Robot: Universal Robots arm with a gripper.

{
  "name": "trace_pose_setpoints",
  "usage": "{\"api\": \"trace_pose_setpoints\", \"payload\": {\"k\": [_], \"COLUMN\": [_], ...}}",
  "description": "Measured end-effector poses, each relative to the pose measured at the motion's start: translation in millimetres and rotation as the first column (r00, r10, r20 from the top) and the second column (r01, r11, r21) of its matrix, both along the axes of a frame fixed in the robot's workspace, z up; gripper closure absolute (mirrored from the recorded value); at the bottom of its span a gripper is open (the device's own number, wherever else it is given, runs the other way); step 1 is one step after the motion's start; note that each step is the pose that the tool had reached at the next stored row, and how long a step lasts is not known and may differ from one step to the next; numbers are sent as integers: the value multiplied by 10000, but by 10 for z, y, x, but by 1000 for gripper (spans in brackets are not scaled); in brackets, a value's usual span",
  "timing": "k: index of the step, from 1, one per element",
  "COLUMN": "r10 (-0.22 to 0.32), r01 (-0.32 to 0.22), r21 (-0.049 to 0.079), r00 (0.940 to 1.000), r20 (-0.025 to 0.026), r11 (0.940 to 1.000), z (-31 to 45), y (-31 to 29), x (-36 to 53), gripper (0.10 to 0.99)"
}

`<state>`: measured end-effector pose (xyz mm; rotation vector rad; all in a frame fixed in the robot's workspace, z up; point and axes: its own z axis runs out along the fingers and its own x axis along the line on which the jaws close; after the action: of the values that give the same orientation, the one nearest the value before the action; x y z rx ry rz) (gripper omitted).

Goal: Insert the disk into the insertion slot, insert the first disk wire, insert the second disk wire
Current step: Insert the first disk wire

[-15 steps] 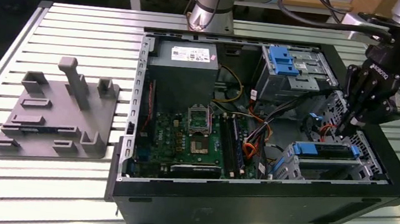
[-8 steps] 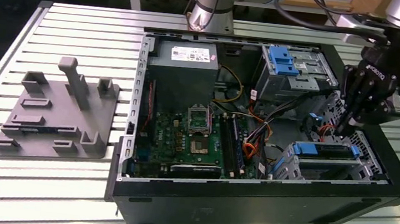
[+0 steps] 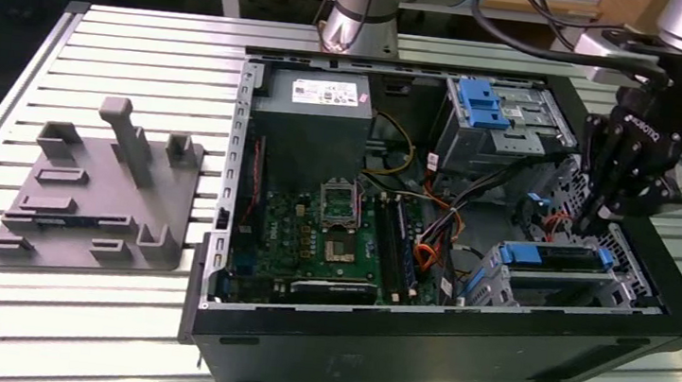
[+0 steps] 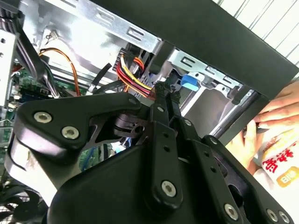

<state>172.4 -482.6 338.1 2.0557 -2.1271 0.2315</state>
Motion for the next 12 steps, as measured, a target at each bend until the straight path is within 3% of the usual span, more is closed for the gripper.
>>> {"api": "trace_pose_setpoints", "payload": {"k": [2,8,12], "r10": [0,-4,-4], "r01": [-1,-2,-4], "r21": [118,1126,1470], "r00": [10000,10000,10000], "r20": [35,55,55], "r11": [9999,9936,9891], "z": [1,15,53], "y": [-25,-67,-106], "x": [-2,-9,-50], "gripper": [922,922,922]}}
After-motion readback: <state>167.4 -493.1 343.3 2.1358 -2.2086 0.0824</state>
